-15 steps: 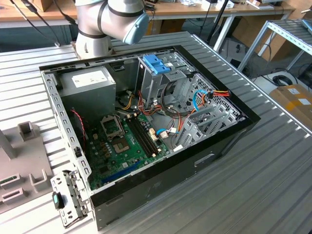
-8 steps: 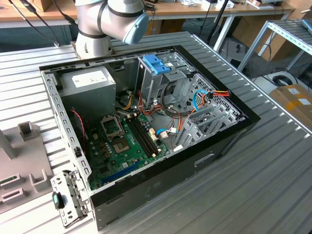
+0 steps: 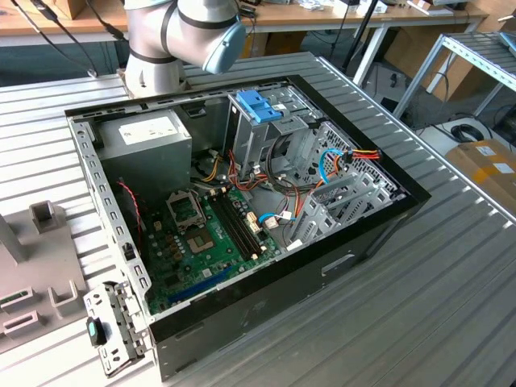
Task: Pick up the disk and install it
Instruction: 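Reach for the disk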
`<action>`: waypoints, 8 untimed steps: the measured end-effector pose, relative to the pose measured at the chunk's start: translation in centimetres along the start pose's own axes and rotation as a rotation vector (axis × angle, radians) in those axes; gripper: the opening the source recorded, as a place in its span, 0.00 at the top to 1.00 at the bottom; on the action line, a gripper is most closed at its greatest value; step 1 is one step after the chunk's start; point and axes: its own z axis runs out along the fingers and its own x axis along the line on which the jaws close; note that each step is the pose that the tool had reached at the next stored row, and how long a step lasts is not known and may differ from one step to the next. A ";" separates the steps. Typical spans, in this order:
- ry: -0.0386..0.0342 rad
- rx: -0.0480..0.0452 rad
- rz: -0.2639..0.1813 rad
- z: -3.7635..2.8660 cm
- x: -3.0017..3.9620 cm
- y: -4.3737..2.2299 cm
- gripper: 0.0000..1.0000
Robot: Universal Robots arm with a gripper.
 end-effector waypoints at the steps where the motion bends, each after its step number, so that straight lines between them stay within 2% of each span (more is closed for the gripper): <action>1: 0.0000 -0.0001 0.000 0.00 0.08 -0.01 0.90; 8: -0.0001 -0.0001 0.000 -0.01 0.76 -0.06 0.90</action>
